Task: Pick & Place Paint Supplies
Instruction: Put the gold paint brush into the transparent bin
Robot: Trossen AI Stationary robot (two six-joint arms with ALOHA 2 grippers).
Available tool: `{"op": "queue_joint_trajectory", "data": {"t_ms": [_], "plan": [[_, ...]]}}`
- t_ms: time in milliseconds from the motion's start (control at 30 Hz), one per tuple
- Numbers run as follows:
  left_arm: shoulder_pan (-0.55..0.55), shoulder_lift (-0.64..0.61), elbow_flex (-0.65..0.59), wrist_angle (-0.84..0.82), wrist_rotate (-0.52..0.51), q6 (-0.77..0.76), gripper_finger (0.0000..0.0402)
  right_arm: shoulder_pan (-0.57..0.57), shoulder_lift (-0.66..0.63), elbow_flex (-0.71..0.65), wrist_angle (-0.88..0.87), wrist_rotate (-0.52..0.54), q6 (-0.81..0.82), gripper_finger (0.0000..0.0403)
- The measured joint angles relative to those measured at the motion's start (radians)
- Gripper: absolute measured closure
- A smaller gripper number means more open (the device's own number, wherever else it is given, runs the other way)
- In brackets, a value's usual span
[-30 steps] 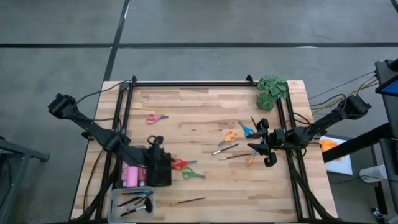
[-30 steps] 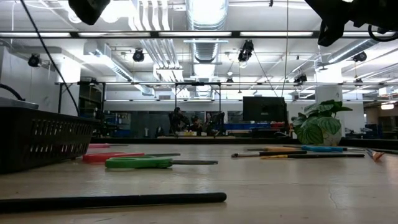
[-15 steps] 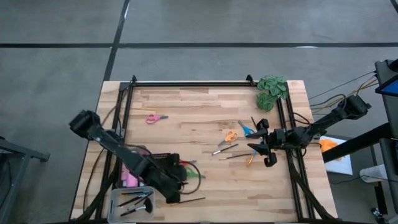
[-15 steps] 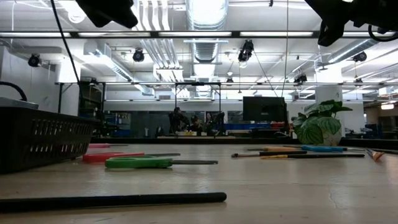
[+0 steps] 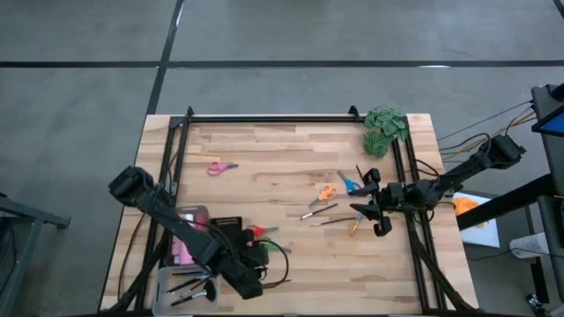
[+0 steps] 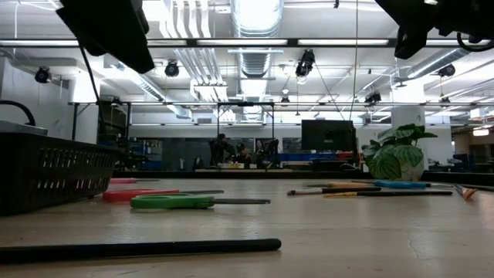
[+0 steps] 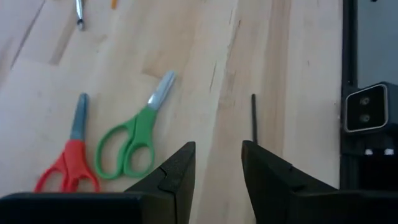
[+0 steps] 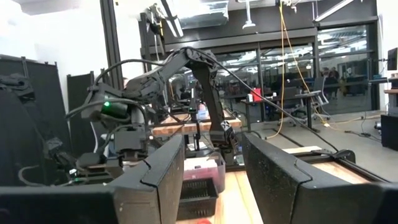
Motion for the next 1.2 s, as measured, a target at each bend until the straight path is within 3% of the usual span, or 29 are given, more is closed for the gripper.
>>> {"op": "queue_joint_trajectory", "data": {"t_ms": [700, 1033, 1200], "plan": [[-0.112, 0.118, 0.000, 0.182, -0.030, -0.190, 0.0265, 0.000, 0.000, 0.000, -0.003, 0.000, 0.000, 0.0243], [-0.126, 0.118, 0.000, 0.172, -0.033, -0.208, 0.0169, 0.000, 0.000, 0.000, -0.004, 0.000, 0.000, 0.0243], [-0.126, 0.118, -0.024, 0.159, -0.034, -0.200, 0.0153, 0.000, 0.000, 0.000, -0.005, 0.000, 0.000, 0.0243]]}}
